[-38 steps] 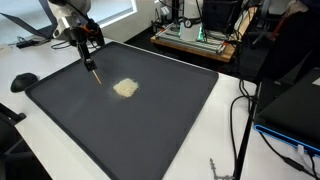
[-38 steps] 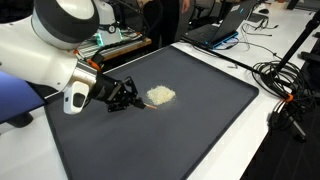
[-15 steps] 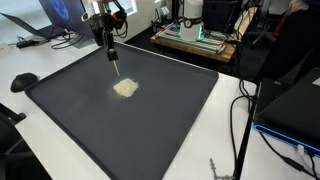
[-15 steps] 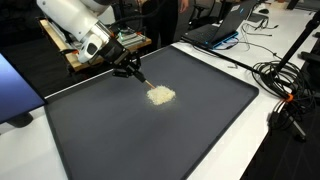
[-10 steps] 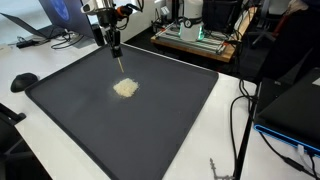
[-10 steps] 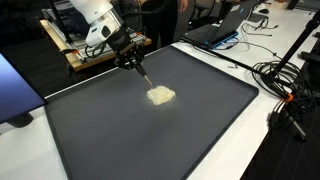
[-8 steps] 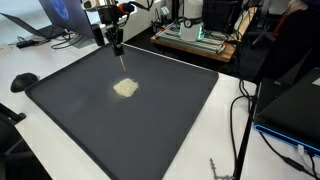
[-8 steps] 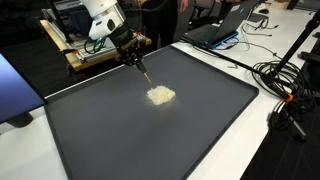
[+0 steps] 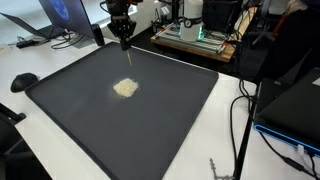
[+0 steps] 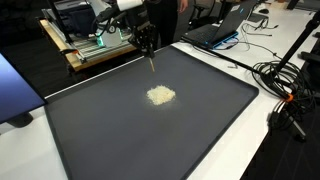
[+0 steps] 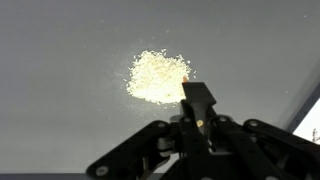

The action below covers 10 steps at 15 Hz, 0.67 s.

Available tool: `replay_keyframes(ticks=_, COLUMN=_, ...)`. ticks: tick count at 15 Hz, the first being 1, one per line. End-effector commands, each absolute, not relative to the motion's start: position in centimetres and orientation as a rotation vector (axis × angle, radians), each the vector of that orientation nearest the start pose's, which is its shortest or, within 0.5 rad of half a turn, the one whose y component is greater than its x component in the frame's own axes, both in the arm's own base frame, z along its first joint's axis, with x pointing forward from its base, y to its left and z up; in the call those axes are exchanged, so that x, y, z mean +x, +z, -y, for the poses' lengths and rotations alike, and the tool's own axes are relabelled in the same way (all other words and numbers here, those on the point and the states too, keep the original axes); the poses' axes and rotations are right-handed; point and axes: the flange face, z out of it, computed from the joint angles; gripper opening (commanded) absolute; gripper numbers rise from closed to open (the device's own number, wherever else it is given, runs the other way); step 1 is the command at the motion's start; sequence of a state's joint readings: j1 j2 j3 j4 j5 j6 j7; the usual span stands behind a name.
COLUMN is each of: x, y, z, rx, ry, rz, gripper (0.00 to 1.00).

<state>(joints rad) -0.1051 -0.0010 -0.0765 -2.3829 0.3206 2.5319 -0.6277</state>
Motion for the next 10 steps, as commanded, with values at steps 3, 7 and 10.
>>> replay_keyframes(ticks=3, x=50.6, y=34.9, z=3.9, rx=-3.09, ry=-0.3, rz=0.583, gripper=0.03)
replay_keyframes(ticks=7, x=52.1, y=35.1, z=1.6, rx=-3.15, ry=-0.293, rz=0.661, gripper=0.03)
replay_keyframes(ticks=10, x=53.4, y=35.1, z=1.5, rx=-3.198, ry=-0.307, rz=0.647, gripper=0.03)
